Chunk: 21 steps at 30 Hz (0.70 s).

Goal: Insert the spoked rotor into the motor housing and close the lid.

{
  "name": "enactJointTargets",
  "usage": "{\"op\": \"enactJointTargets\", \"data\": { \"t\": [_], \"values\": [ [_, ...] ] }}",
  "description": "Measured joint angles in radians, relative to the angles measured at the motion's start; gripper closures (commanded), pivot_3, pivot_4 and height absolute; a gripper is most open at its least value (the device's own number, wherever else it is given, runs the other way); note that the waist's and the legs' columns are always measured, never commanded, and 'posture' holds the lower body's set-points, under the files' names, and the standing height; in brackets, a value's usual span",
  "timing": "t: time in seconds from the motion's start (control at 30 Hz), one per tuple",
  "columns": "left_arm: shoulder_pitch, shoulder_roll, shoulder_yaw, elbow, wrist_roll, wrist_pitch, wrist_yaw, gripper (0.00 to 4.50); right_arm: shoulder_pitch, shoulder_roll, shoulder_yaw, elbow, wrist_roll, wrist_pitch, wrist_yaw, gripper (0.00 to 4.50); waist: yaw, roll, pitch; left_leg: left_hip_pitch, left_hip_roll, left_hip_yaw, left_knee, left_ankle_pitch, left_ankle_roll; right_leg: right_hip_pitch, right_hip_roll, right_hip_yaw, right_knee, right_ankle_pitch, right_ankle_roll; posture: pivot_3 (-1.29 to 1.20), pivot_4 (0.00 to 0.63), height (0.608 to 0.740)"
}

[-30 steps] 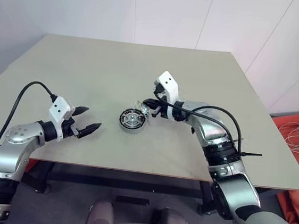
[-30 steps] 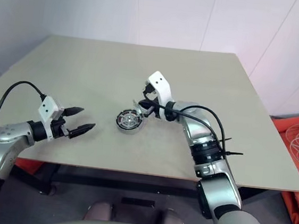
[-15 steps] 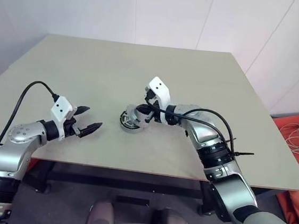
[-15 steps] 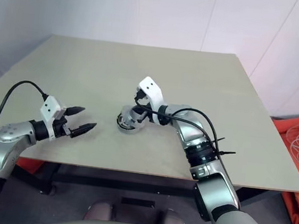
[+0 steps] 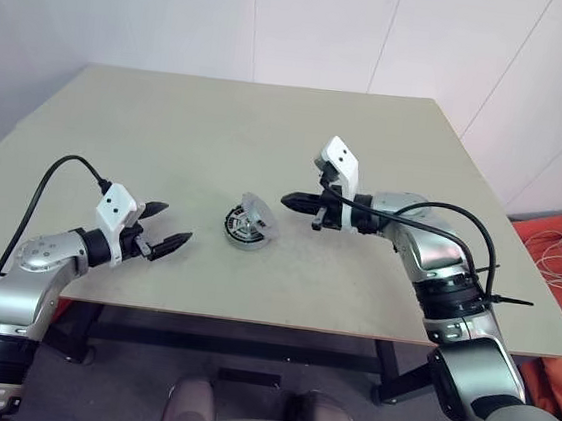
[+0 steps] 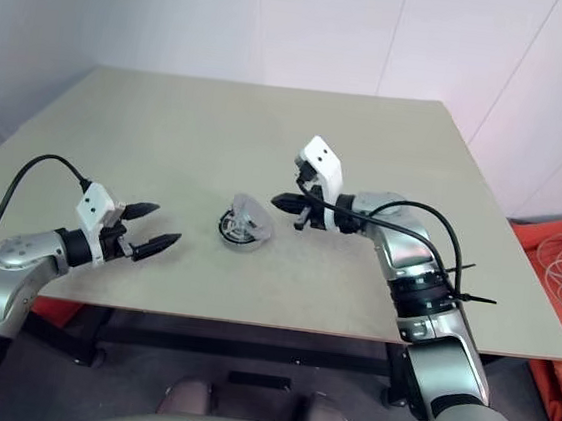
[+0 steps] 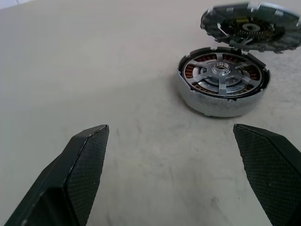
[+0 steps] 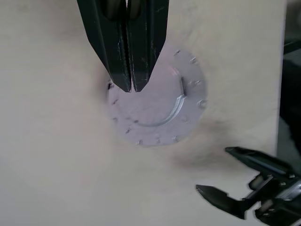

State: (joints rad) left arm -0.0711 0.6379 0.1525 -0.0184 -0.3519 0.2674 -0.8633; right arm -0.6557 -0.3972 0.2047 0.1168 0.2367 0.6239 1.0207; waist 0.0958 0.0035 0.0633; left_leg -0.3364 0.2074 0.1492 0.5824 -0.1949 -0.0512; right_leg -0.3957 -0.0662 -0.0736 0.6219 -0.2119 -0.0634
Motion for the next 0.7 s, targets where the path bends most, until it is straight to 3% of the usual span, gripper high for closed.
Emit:
{"op": "enactJointTargets", "data": {
  "t": [0.33,0.7],
  "values": [
    [0.006,0.001,0.003,-0.001,-0.001,-0.009,-0.001,0.00,-0.029,0.098,0.127,0.091,-0.042,-0.070,0.023,4.49,-0.001,0.000,0.000,0.000,0.000,0.000,0.000,0.000,0.000,0.000,0.000,0.000,0.000,0.000,0.000,0.00,0.000,0.740],
    [0.006,0.005,0.013,-0.001,-0.001,-0.010,-0.002,0.00,-0.105,0.185,0.154,0.272,-0.097,-0.182,0.011,4.49,-0.001,-0.001,0.000,0.000,0.000,0.000,0.000,0.000,0.000,0.000,0.000,0.000,0.000,0.000,0.000,0.00,0.000,0.740]
  ]
}}
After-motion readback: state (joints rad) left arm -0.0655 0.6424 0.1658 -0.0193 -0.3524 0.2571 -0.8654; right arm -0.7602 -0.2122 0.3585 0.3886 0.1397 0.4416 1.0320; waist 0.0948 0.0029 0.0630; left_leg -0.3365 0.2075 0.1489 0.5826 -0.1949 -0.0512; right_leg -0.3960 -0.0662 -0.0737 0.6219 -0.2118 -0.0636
